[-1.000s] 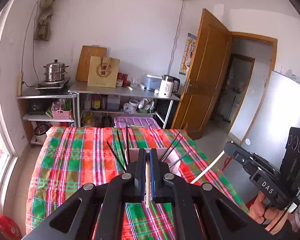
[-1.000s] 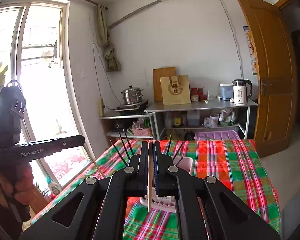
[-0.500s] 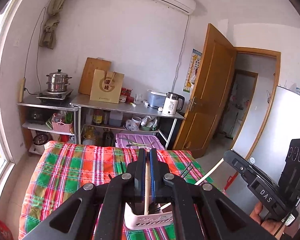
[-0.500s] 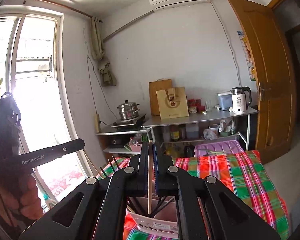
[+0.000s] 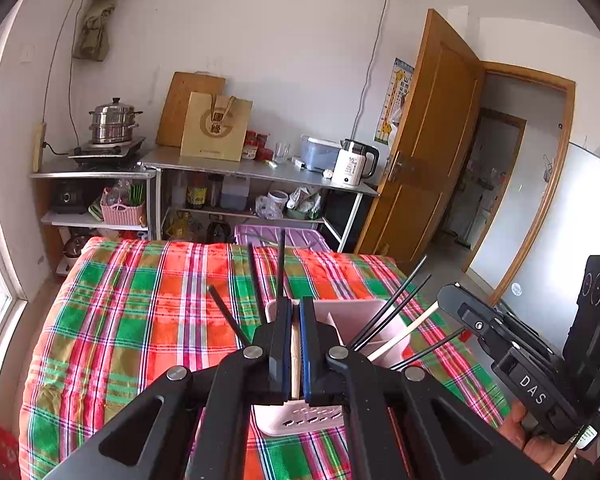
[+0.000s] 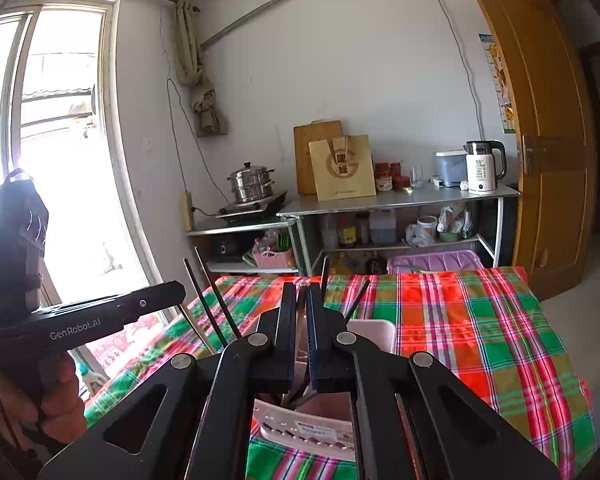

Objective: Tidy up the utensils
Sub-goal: 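Lower the light chopsticks into the pink basket and open both grippers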

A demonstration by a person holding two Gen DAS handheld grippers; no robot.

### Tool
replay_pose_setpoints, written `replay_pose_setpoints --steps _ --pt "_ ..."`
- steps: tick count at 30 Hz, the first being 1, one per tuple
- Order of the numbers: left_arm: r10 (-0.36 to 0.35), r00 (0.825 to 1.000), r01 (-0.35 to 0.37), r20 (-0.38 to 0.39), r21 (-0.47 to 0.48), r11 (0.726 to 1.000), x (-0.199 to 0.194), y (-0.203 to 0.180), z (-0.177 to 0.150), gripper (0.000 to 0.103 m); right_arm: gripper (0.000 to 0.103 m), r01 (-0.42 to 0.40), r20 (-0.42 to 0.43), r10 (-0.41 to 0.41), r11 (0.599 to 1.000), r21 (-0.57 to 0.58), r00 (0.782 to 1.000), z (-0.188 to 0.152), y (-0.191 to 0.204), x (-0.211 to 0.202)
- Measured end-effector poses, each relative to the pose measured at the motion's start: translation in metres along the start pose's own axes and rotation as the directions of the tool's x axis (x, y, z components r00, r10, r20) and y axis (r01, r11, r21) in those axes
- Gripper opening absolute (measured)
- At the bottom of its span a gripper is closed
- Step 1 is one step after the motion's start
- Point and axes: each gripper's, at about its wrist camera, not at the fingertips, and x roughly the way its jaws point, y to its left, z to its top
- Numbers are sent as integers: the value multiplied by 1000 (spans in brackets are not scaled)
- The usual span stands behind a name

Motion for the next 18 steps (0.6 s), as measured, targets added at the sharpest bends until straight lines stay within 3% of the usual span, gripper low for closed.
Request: replay_pose_setpoints --steps 3,9,15,18 --pt "6 999 -7 -47 -9 1000 12 4 -11 3 5 5 -46 -4 1000 3 999 -8 -2 8" --pt "18 998 -19 -54 -15 1000 13 8 -14 4 5 1 -119 -1 1000 -5 993 -18 -1 18" --pt "27 999 -27 -38 -11 1000 2 7 -14 7 12 -1 -90 0 1000 -7 996 -12 -3 2" --pt "24 1000 -24 -12 -9 1000 -12 5 -12 15 14 -7 -63 6 1000 -14 998 -7 -2 -14"
